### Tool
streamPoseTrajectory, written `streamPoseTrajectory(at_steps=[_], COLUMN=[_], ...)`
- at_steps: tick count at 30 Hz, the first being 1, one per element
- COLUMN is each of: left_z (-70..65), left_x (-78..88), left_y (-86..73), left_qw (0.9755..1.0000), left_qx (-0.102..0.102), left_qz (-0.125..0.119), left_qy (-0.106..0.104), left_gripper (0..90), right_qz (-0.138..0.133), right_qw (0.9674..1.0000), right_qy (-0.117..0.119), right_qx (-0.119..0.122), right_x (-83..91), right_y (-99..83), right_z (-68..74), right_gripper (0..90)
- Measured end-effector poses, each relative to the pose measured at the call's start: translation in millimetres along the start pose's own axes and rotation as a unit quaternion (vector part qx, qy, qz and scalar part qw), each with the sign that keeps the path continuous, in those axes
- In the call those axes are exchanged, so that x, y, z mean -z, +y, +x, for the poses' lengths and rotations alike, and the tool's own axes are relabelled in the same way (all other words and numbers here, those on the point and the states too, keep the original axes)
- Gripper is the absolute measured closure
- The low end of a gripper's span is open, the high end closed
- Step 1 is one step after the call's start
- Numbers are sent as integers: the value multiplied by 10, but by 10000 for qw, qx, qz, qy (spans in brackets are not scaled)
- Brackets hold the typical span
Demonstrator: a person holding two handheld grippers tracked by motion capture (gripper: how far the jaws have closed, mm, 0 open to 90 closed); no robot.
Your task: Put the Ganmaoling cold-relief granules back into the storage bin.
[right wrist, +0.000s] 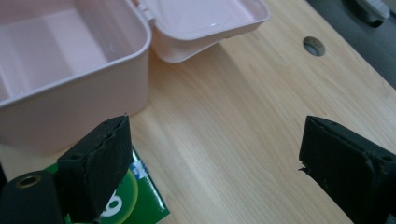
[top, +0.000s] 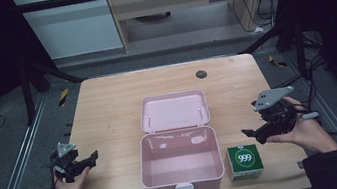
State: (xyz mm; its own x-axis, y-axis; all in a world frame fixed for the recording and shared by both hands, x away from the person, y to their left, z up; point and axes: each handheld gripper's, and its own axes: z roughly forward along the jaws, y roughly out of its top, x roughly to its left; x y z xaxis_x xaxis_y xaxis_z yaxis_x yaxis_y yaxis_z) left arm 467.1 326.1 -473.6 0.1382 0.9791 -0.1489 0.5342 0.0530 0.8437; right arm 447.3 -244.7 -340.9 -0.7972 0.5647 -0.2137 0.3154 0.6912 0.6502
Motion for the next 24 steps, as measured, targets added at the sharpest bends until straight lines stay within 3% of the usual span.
streamPoseTrajectory(at_steps=[8,18,24], left_z=[-5,-14,-18], left_x=[-4,-12,-14], left_y=[-4,-7,-10], left_qw=[10000,10000,10000], left_qx=[-19,-45,-64], left_qz=[-3,22,35], left_qy=[10,-9,-25], left_gripper=[220,220,220], right_qz=[281,491,723], right_qw=[9986,9953,9911], right_qy=[232,453,665], right_qx=[386,698,900], right_x=[-36,-99,-176], right_y=[29,10,-25], right_z=[116,207,280], right_gripper=[80,70,60])
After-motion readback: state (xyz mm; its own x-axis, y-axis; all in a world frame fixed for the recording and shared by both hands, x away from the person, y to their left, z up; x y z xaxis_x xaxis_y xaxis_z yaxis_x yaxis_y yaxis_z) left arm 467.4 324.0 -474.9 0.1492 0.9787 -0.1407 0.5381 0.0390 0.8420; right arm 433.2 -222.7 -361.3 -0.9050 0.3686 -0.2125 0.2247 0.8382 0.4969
